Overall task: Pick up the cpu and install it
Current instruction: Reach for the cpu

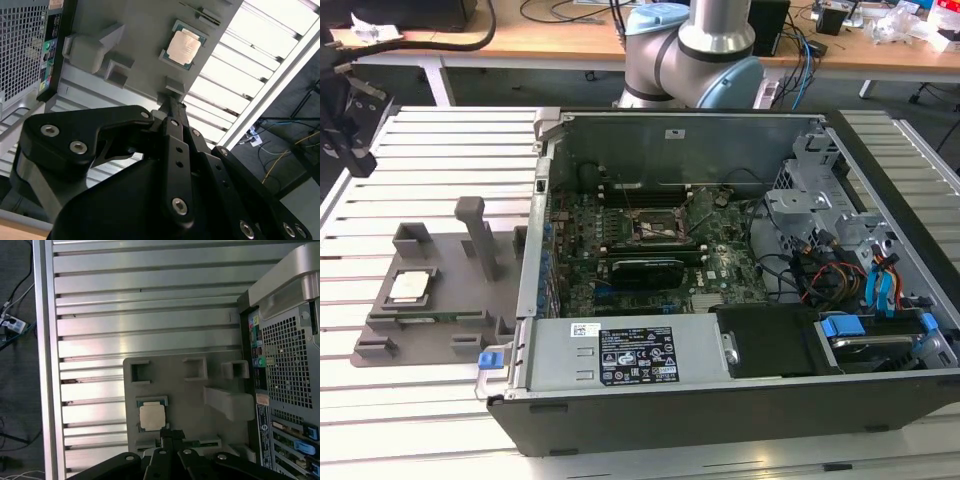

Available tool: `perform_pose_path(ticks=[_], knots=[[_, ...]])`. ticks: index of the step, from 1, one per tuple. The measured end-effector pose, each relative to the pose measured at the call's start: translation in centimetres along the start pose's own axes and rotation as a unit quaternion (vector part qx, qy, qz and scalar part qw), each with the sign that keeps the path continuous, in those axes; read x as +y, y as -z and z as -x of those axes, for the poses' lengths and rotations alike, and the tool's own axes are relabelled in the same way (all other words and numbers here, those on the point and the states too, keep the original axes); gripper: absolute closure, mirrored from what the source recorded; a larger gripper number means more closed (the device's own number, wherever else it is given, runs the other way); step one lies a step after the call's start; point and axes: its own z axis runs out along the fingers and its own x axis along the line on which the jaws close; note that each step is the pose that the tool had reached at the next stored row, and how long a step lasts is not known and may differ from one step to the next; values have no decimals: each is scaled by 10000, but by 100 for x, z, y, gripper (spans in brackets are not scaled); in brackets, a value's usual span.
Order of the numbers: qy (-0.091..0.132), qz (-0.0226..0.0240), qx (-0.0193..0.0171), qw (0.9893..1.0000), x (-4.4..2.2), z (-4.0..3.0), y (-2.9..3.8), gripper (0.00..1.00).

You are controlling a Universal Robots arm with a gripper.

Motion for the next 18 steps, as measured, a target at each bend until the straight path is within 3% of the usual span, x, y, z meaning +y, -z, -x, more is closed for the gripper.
perform_pose_path(ticks=[3,5,7,18], knots=[[1,0,0,10000,-60,4,-62,89],[0,0,0,10000,-77,2,-138,89],[0,0,0,10000,-84,1,-216,89],[0,-1,1,10000,-100,-4,-482,89]])
